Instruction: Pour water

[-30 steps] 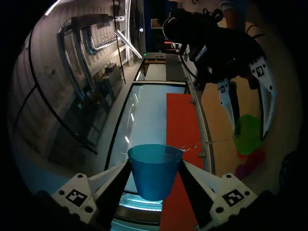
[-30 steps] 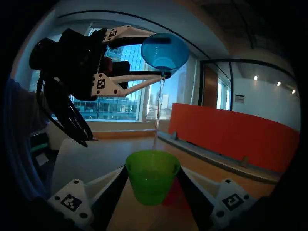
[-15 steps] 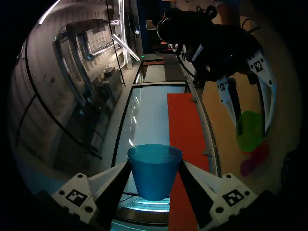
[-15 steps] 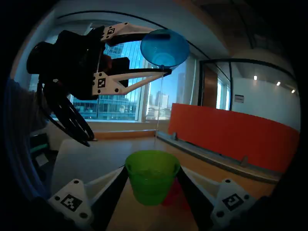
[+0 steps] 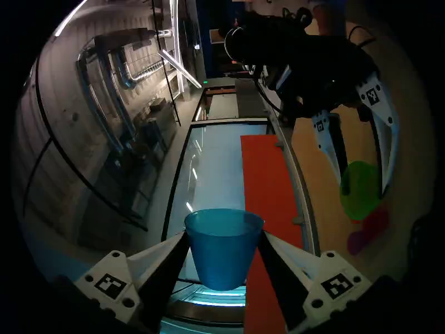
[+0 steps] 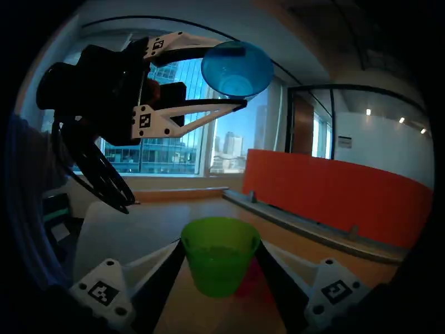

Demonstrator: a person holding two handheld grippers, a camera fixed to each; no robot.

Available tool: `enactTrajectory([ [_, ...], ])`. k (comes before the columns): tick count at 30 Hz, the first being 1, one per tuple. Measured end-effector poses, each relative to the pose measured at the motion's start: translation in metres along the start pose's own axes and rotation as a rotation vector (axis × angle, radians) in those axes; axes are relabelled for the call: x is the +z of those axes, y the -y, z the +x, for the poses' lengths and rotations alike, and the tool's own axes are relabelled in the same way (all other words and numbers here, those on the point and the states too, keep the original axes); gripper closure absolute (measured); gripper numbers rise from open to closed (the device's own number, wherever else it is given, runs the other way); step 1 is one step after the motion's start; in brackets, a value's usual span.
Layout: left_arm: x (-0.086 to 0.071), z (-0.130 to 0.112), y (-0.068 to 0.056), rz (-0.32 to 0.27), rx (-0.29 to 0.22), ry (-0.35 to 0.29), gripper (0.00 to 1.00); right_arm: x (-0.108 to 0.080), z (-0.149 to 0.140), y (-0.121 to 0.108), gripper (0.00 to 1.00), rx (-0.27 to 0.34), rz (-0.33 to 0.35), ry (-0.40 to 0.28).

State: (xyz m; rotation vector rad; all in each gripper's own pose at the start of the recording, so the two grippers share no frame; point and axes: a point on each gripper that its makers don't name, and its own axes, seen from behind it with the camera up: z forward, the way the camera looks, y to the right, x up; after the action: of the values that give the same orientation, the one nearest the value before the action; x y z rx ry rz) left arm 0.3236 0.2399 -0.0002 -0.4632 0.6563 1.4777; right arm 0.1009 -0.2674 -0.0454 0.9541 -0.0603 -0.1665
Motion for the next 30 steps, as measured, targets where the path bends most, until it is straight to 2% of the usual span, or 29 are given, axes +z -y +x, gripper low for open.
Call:
enactTrajectory([
  [5,0.003,-0.003,0.001,-0.002,-0.035,0.002,0.15,0.0,0.002,-0.001,0.1,0.003,-0.004,-0.006],
  [11,0.003,-0.008,-0.004,-0.012,-0.144,0.012,0.15,0.0,0.003,-0.001,0.1,0.004,-0.009,-0.009],
  [16,0.003,-0.012,-0.011,-0.026,-0.277,0.022,0.15,-0.001,0.004,-0.002,0.1,0.005,-0.013,-0.014],
  [30,-0.005,-0.031,-0.024,-0.044,-0.695,0.053,0.15,-0.002,0.009,-0.006,0.1,0.012,-0.022,-0.03],
])
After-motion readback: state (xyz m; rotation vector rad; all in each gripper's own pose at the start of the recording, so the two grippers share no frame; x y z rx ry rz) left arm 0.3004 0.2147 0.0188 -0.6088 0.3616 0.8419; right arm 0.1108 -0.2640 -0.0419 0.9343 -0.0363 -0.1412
